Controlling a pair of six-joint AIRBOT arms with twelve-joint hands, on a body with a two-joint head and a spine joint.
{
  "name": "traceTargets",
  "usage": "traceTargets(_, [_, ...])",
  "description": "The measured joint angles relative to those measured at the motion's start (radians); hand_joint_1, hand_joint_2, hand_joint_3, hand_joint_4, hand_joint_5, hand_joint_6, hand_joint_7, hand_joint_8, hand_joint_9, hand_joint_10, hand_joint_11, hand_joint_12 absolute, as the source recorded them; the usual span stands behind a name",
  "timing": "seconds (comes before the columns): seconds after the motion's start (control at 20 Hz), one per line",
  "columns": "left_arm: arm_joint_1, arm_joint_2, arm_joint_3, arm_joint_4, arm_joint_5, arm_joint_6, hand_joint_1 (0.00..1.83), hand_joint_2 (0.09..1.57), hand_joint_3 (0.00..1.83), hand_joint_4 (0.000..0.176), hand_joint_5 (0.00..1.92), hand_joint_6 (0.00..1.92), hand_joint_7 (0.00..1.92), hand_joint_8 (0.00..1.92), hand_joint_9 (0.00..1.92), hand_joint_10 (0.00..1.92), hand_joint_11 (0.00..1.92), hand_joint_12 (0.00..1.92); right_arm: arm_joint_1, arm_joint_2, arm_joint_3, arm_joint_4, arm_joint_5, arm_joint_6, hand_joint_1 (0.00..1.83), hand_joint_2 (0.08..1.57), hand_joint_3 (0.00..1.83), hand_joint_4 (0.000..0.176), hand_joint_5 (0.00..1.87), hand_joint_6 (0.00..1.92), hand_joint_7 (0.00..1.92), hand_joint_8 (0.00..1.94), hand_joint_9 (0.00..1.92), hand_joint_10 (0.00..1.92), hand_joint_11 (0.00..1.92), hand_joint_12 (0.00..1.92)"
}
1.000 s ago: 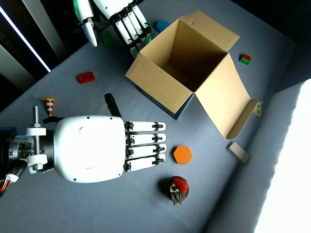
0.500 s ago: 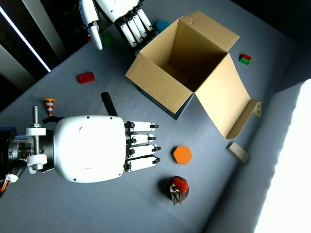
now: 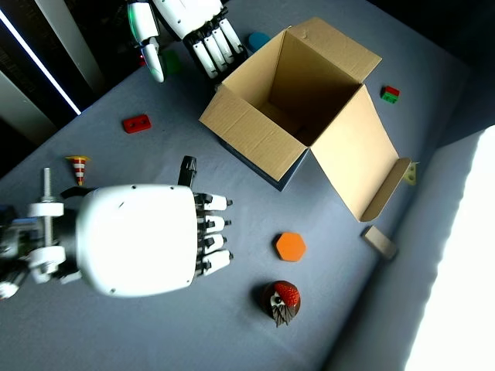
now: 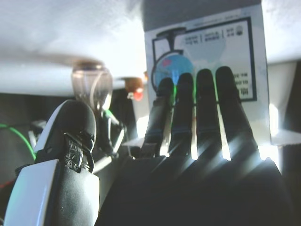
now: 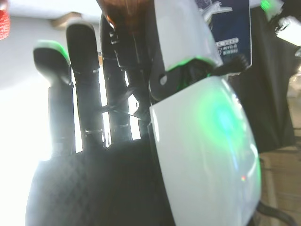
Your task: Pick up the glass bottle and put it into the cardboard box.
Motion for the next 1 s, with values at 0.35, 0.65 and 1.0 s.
traceTargets(0.35, [0.004,0.0,0.0,0.008,0.007,-0.013,0.04,1.25,0.0,0.0,0.13,0.0,0.18,0.0,0.18,0.0,0.0,0.57,0.137,0.082,0.0,-0.066,0.076,0.084,1.2,1.15,0.01,0.008,0.86,1.2,0.97,1.08,0.84,1.43,0.62,1.83])
traceTargets(0.65, [0.008,0.0,0.01,0.014,0.014,-0.021,0.02,1.25,0.0,0.0,0.13,0.0,0.19,0.0,0.18,0.0,0.0,0.58,0.205,0.085,-0.018,-0.089,0.14,0.116,1.2,1.15,0.01,0.008,0.86,1.2,0.97,1.08,0.84,1.43,0.61,1.83])
traceTargets(1.0, [0.028,0.009,0.024,0.048,0.058,-0.034,0.01,1.25,0.0,0.0,0.14,0.0,0.19,0.0,0.18,0.0,0.0,0.58,0.272,0.058,-0.024,-0.045,0.179,0.118,1.2,1.15,0.01,0.01,0.86,1.2,0.96,1.1,0.83,1.44,0.6,1.85])
